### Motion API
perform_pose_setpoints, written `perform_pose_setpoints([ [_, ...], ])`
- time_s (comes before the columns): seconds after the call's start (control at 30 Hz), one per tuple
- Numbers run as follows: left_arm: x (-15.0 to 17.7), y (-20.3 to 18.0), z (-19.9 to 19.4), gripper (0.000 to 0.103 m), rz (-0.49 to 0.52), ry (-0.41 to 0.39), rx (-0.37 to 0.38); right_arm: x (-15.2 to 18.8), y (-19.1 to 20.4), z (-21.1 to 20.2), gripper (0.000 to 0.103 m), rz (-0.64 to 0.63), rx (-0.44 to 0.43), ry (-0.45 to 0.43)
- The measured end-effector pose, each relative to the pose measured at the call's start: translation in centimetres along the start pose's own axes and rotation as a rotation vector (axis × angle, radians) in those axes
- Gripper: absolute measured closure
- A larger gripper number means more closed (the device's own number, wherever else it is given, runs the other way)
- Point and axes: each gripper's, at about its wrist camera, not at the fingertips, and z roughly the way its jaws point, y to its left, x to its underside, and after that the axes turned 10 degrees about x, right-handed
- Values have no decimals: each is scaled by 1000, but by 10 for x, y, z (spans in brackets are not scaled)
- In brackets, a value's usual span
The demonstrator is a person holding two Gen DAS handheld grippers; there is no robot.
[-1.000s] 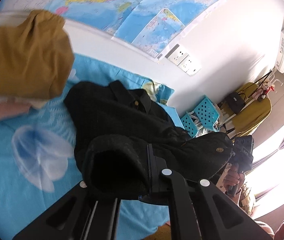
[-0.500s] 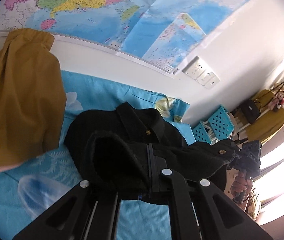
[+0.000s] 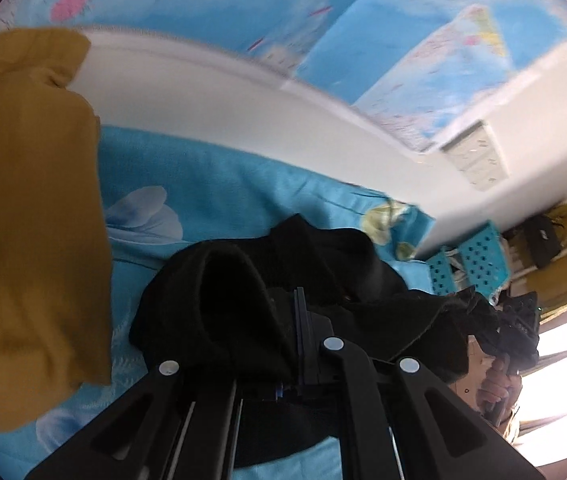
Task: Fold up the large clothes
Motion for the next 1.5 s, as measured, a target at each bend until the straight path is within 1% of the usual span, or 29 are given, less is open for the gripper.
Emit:
perform_pose_setpoints([
  [0.23,-22,30,45,98,-77,71,-46,-17,-22,36,91,75,88,50],
  [0.33,-27,39,60,96,-91,98,-81,-21,-31,48,88,101,120,70],
  [0.37,-27,40,63,96,-97,103,-84,-22,-33,50,80,104,123,73],
  [0.4,-28,43,67,96,-107,109,-86,-23,-34,51,66,103,130,73],
  [0.43,-28,46,69,96,-113,115,-85,-24,-33,50,55,99,144,63],
  [0.47,-29,47,71,96,-121,121,-82,-25,-33,47,35,92,169,41],
  [0.53,-30,49,73,95,-124,134,-71,-28,-28,37,35,56,188,-5],
  [0.57,-30,50,73,92,-127,136,-66,-28,-23,30,35,28,208,-23],
  [0.63,-30,49,71,89,-122,128,-50,-25,-11,23,36,-48,202,-32],
  [0.7,-28,49,66,77,-127,111,-15,-15,6,18,35,-173,255,-31],
  [0.73,-28,48,60,58,-126,88,0,-8,14,18,35,-245,289,-27],
  [0.77,-27,47,52,37,-124,47,4,-2,20,20,31,-299,326,-19],
  [0.8,-27,46,46,33,-122,18,7,5,25,23,30,-358,377,-10],
  [0.83,-26,43,38,33,-116,-9,26,11,28,26,30,-401,420,-3],
  [0.9,-21,34,28,33,-78,-31,43,20,28,33,31,-455,467,21],
  [0.93,-16,27,25,33,-47,-45,30,23,26,36,31,-474,482,30],
  [0.97,-8,14,23,33,12,-53,11,26,24,38,30,-487,508,24],
  [1.03,6,-7,27,33,103,-35,-6,31,20,40,30,-491,525,25],
  [1.07,18,-22,32,33,168,-20,-17,33,16,36,29,-477,512,16],
  [1.13,35,-42,45,33,249,9,-26,41,13,24,28,-470,483,-8],
  [1.2,52,-63,63,32,329,61,-20,53,11,8,22,-470,452,-44],
  [1.23,61,-72,73,32,369,79,-22,60,8,2,22,-470,438,-54],
  [1.3,72,-81,92,32,418,104,-63,79,-1,-10,18,-487,424,-64],
  [1.33,75,-80,103,40,425,117,-97,87,-5,-11,18,-494,428,-60],
  [1.37,76,-78,114,56,419,136,-117,97,-10,-13,18,-506,436,-57],
  [1.4,75,-75,123,62,406,152,-127,107,-15,-12,22,-525,441,-55],
  [1.43,74,-72,128,69,397,157,-133,112,-18,-12,30,-535,441,-67],
  [1.47,72,-70,132,77,392,156,-136,115,-19,-10,64,-536,424,-71],
  [1.5,69,-67,136,80,387,154,-144,116,-19,-7,79,-532,390,-50],
])
